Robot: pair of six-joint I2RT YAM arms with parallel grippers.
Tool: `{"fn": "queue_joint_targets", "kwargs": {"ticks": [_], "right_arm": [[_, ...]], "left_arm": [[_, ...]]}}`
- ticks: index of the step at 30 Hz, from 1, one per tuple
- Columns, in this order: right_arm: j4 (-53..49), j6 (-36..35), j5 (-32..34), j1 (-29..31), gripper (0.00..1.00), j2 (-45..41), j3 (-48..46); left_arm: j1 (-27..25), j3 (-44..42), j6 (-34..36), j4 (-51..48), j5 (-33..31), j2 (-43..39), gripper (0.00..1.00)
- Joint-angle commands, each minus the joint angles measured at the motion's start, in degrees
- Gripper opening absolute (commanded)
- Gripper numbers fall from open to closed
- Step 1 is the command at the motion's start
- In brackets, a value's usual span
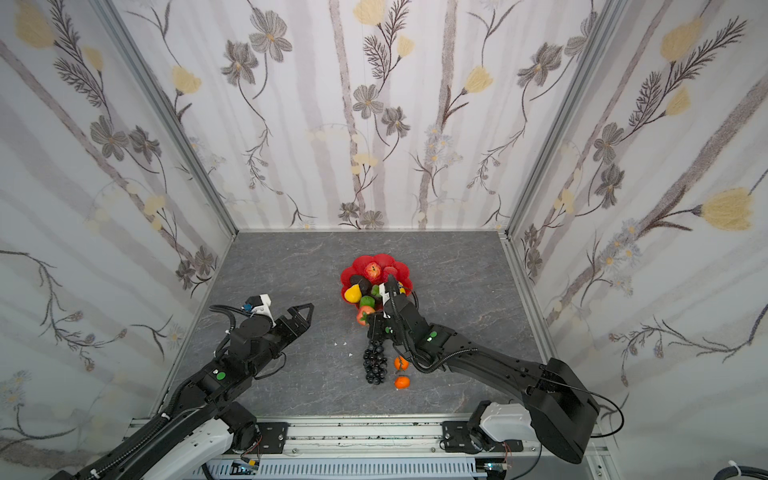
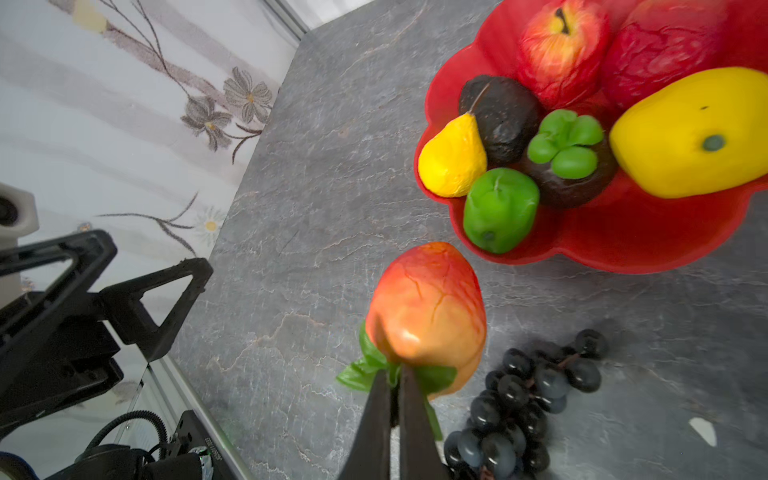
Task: Place and organize the fake fruits in the fruit bowl
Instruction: 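Carry the strawberry over the red bowl with the right gripper while left withdraws, then lower the strawberry into the red bowl with the right gripper and open it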
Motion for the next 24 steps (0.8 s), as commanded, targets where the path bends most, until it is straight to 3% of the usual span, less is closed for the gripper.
{"fn": "queue_joint_targets", "kwargs": {"ticks": [1,13,24], "right_arm": [[-3.57,-1.02,1.01,-1.62,0.00,-1.71,1.01],[-10.57,4.04,2.74,-6.54,0.00,-1.57,4.97],[-12.24,13.86,2.26,-7.86,0.00,4.57,9.25]], "left_arm": [[0.49,-1.89,8.66,-4.02,-5.37,-3.07,1.00],[0.78,-7.52,25.41,-0.32,-9.79,-6.30,1.00],[0.93,-9.52,26.15,1.32,-8.51,-7.21,1.00]]}}
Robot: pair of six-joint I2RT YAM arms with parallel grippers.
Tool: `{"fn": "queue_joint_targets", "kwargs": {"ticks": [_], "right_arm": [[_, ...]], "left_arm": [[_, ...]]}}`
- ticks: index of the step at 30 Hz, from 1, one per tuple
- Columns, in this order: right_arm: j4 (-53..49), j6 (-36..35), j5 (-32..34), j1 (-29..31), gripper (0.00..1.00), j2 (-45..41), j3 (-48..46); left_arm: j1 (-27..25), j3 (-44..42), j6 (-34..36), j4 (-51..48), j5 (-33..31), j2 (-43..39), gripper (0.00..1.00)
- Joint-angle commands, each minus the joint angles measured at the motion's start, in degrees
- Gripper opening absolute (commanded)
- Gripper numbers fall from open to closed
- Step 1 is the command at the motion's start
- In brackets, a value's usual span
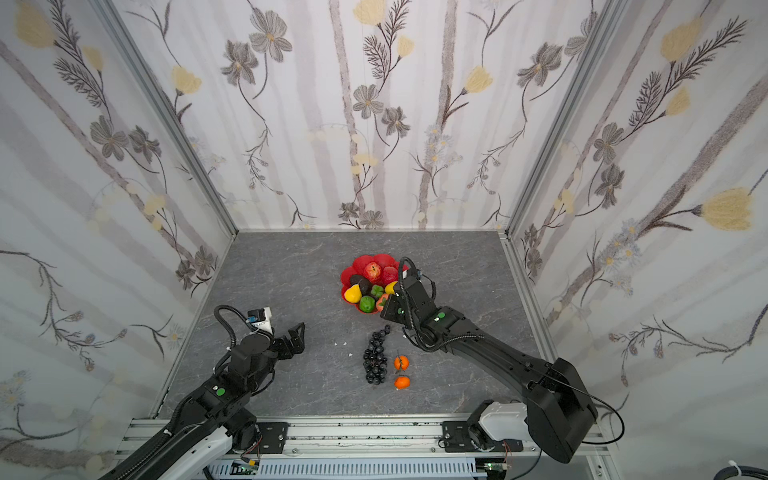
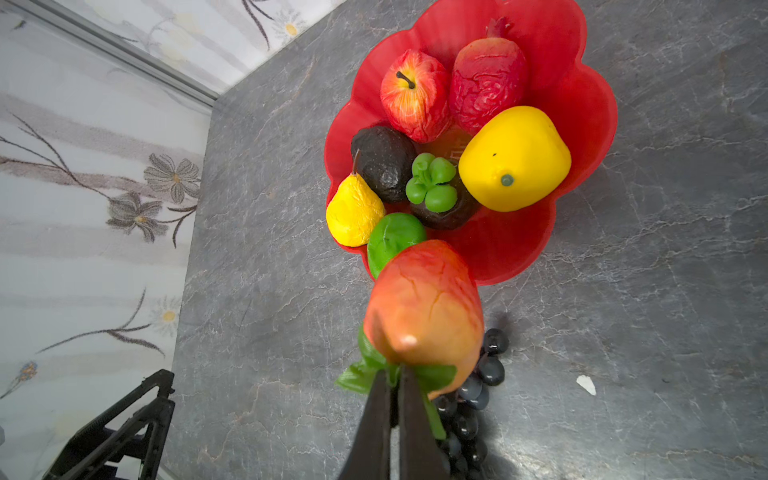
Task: Place and organize the fake fruits in the fruit bowl
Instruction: 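Lower the strawberry into the red bowl with the right gripper and open it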
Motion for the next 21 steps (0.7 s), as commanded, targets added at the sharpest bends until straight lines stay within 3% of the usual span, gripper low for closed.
{"fn": "queue_joint_targets", "kwargs": {"ticks": [1,21], "right_arm": [[-0.17,4.61,-0.01,-0.29,0.00,1.73,0.90],[0.74,15.96,-0.21,-0.98,0.00,9.71,5.94]], "left_arm": [[0.14,-0.22,0.46,1.65,-0.11,-0.81,1.00],[0.15,-0.27,0.52,-1.06,0.39,-5.59,1.00]]}}
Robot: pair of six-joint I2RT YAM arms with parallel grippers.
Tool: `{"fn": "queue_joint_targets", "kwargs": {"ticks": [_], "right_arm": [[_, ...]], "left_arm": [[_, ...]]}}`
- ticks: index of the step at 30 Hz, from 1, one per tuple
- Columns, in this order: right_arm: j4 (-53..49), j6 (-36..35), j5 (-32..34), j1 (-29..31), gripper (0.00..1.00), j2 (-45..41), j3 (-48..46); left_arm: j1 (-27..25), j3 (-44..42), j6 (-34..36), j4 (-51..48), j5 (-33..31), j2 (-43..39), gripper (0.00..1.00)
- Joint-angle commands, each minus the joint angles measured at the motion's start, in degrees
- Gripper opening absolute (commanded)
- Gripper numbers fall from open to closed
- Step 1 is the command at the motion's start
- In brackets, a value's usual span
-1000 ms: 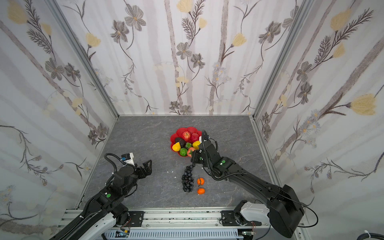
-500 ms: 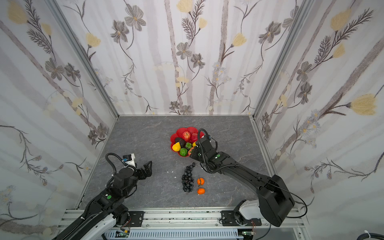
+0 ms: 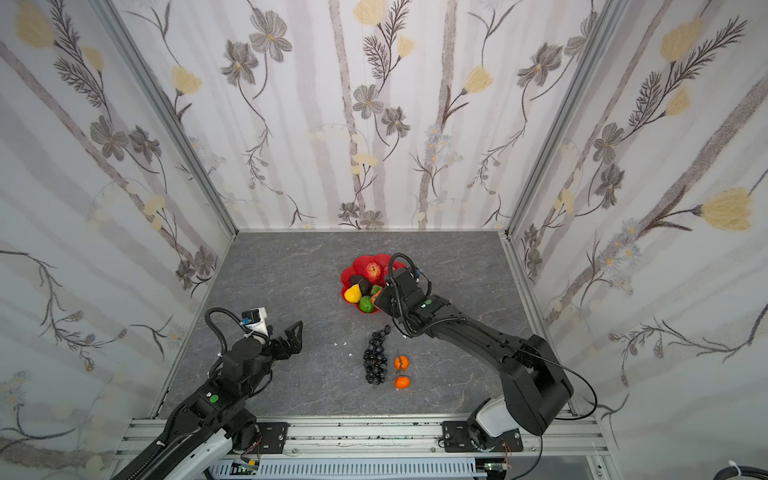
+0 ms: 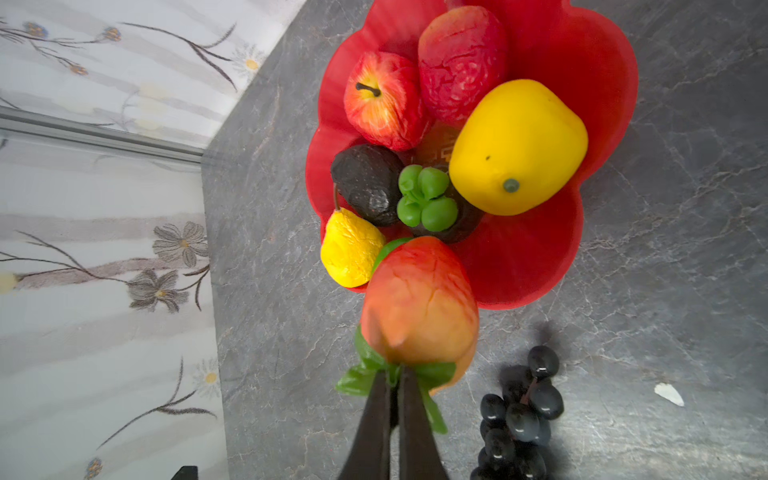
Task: Place and organize the fake fruits in the fruit bowl
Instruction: 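Lower the strawberry into the red bowl with the right gripper and open it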
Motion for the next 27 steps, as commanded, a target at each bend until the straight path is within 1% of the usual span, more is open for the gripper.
{"fn": "queue_joint_targets", "kwargs": {"ticks": [1,27], "right_arm": [[0.95,2.29,0.20,0.03,0.00,0.93,0.48],[-1.55,5.65,0.47,-1.62,0.00,4.51,1.09]], "left_arm": [[0.01,0.00,0.19,-0.03,-0.33,-0.28,1.00],[0.02,-0.10,0.06,0.41,0.14,0.25,1.00]]}}
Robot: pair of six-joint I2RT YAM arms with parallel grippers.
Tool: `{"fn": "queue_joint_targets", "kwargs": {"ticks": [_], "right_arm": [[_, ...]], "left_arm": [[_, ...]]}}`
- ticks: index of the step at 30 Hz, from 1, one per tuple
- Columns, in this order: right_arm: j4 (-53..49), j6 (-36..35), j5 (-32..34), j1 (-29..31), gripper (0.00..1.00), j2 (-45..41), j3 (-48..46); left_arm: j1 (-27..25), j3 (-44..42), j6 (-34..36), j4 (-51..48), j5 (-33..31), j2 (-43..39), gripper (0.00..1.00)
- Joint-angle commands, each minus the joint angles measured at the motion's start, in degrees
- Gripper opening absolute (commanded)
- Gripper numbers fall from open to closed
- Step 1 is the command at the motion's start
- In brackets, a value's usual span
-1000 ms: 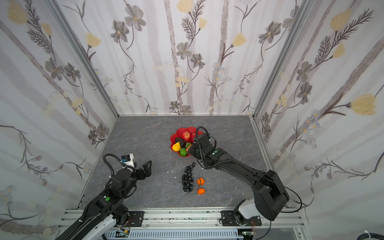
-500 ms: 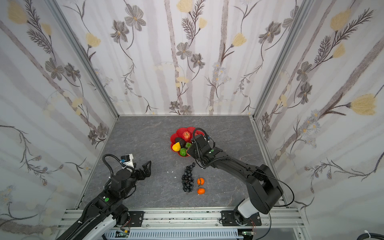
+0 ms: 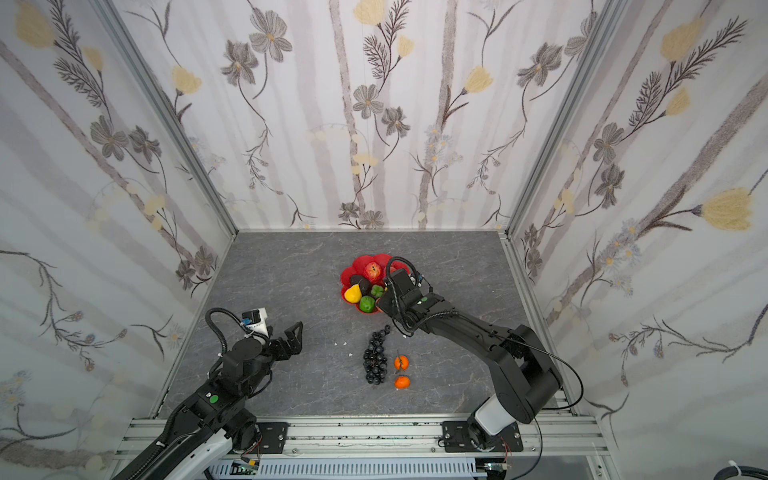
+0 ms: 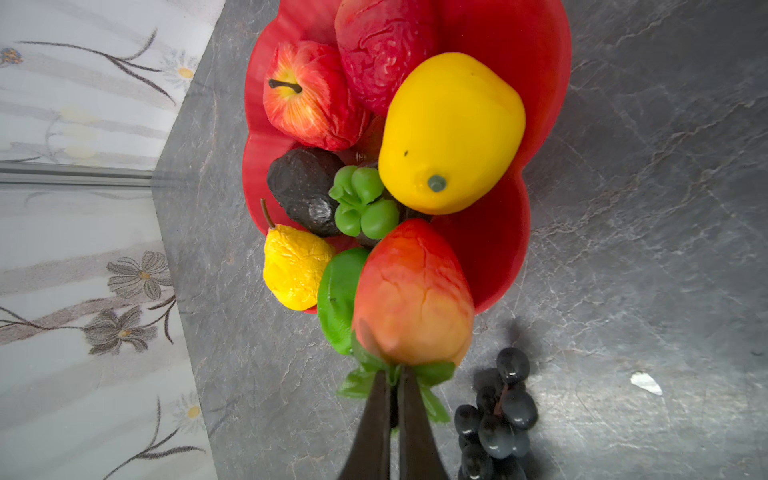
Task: Place and organize the fake fruits in the fruit bowl
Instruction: 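Lower the strawberry into the red bowl with the right gripper and open it, then move the right gripper down to the small orange tangerine beside the grapes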
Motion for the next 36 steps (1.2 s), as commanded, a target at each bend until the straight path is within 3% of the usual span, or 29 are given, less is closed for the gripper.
{"fn": "queue_joint_targets", "kwargs": {"ticks": [1,9,21,36], "right_arm": [[0.37,1.10,0.44,-0.07,0.00,0.55,0.57],[3.11,1.25,0.80,-0.24,0.01,1.08,-0.20],[4.17,0.15,1.50,-0.24,0.16,1.45,0.09],[1.40,-4.29,3.32,0.08,0.26,-0.99,1.39]], "left_arm": [[0.06,-0.08,0.03,0.80,-0.05,0.14,1.00],[0.02,-0.11,0.03,0.71,0.00,0.32,1.00],[0.04,-0.16,0.10,1.22,0.06,0.76,1.00],[0.02,-0.28,0.21,2.01,0.18,1.96,1.00]]}}
